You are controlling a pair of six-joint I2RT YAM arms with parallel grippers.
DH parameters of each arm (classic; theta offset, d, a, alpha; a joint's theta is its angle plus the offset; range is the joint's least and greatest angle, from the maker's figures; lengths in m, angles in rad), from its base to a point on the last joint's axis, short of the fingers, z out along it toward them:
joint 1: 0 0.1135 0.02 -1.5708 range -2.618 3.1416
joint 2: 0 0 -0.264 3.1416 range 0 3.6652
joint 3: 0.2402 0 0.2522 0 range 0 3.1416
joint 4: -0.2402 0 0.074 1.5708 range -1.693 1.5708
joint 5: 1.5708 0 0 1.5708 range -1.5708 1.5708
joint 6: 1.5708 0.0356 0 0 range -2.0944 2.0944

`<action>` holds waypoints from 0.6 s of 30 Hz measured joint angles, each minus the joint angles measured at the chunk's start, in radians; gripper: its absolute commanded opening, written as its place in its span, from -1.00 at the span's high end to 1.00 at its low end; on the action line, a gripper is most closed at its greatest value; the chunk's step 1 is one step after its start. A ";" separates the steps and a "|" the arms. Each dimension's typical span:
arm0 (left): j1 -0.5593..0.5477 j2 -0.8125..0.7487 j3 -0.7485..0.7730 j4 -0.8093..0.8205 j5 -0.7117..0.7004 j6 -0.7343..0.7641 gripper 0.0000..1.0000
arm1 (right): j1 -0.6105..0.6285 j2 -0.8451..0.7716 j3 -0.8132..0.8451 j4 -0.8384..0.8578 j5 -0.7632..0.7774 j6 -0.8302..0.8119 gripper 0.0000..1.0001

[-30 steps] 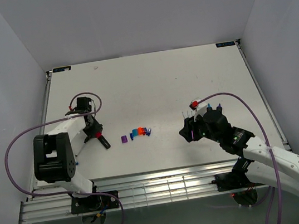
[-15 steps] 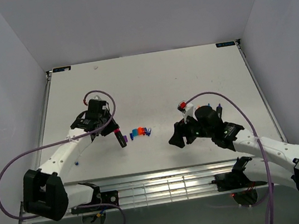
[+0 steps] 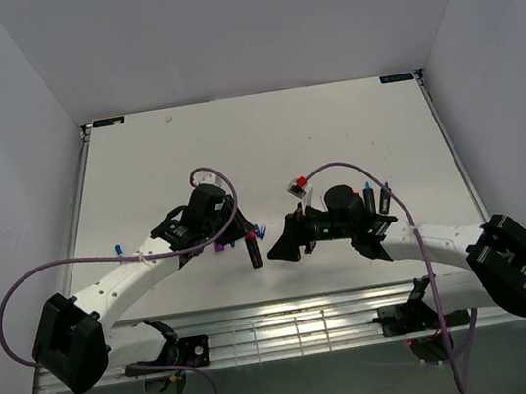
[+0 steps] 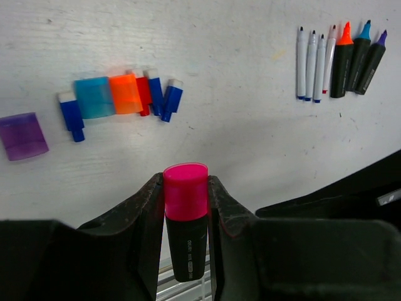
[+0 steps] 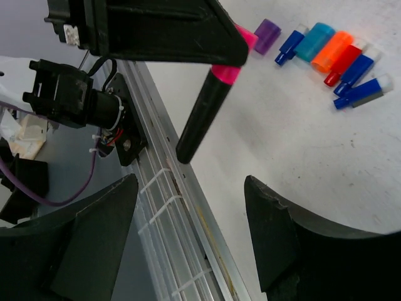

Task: Open the pen caps

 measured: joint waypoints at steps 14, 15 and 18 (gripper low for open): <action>-0.070 0.039 0.000 0.061 0.005 -0.066 1.00 | 0.082 0.185 0.045 0.143 0.074 0.059 -0.23; -0.070 0.037 0.000 0.061 0.006 -0.070 1.00 | 0.082 0.190 0.045 0.145 0.081 0.059 -0.20; -0.070 0.035 0.000 0.063 0.006 -0.085 1.00 | 0.082 0.206 0.046 0.151 0.098 0.059 -0.13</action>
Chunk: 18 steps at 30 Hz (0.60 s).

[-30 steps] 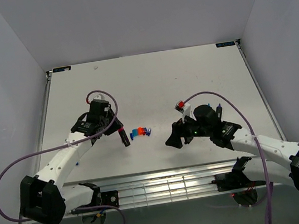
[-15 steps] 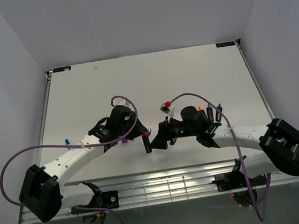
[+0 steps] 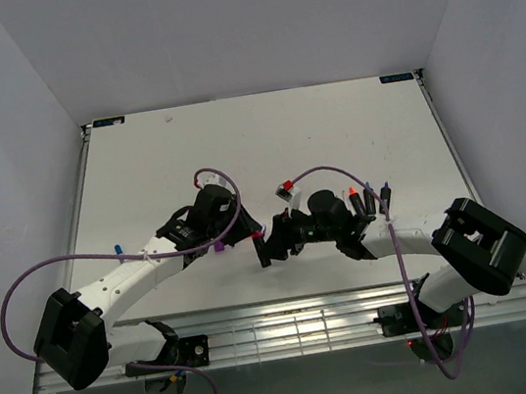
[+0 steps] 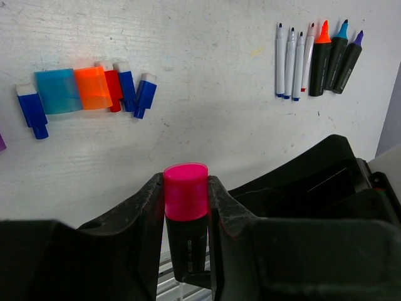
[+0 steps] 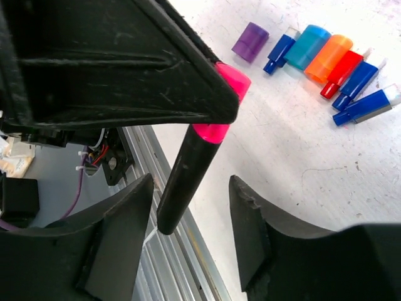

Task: Open the pen caps

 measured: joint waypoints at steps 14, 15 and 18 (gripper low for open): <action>0.014 0.015 0.046 -0.048 -0.013 0.020 1.00 | 0.046 0.100 0.114 -0.104 0.130 -0.037 0.85; 0.015 0.024 0.061 -0.060 -0.017 0.034 1.00 | 0.069 0.092 0.137 -0.153 0.194 -0.062 0.85; 0.015 0.053 0.116 -0.099 -0.022 0.064 1.00 | 0.143 0.063 0.192 -0.288 0.412 -0.116 0.85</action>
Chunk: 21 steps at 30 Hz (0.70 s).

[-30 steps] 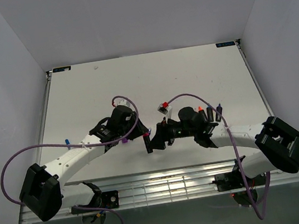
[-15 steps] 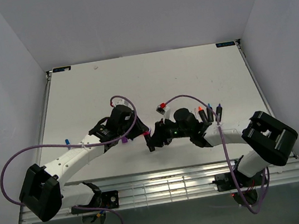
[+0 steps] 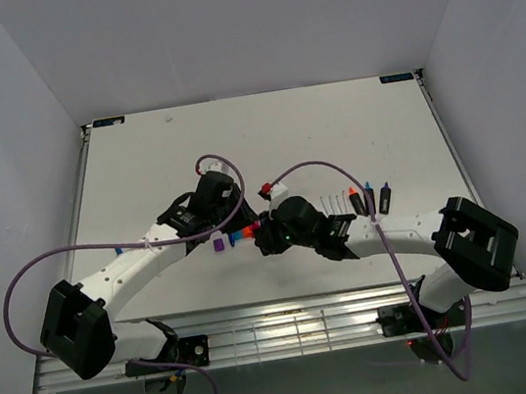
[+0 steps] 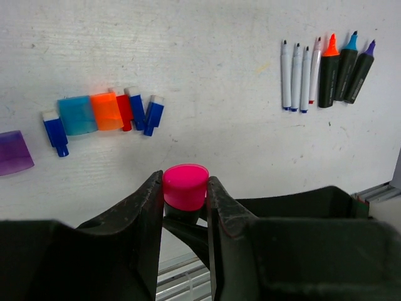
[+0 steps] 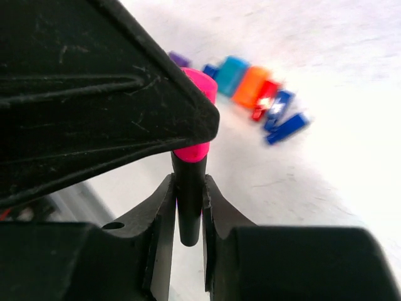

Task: Open the pen caps

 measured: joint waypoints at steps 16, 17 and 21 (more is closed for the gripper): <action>0.039 0.050 0.069 0.049 0.111 0.006 1.00 | 0.140 -0.085 0.021 -0.298 0.404 -0.175 0.85; 0.047 0.050 0.074 0.054 0.129 0.014 0.89 | 0.137 -0.107 0.005 -0.279 0.362 -0.178 0.85; 0.063 0.049 0.085 0.078 0.178 0.048 -0.04 | 0.103 -0.180 -0.012 -0.222 0.198 -0.171 0.85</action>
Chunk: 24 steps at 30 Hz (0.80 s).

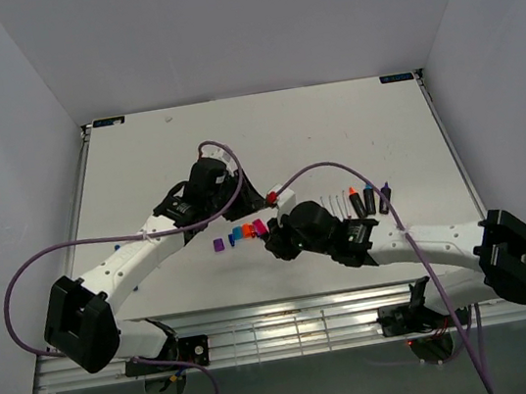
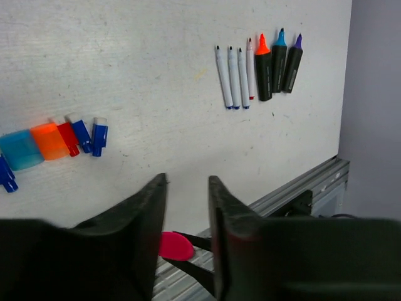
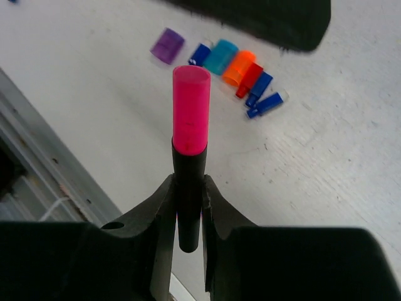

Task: Open the pen caps

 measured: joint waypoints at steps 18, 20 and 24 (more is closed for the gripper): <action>0.009 -0.228 -0.201 0.214 0.190 0.066 -0.29 | -0.364 -0.138 -0.247 0.382 -0.712 0.290 0.85; 0.009 -0.241 -0.242 0.264 0.221 0.069 -0.29 | -0.380 -0.138 -0.267 0.447 -0.773 0.339 0.85; 0.010 -0.241 -0.291 0.315 0.272 0.075 -0.26 | -0.401 -0.127 -0.297 0.573 -0.868 0.432 0.85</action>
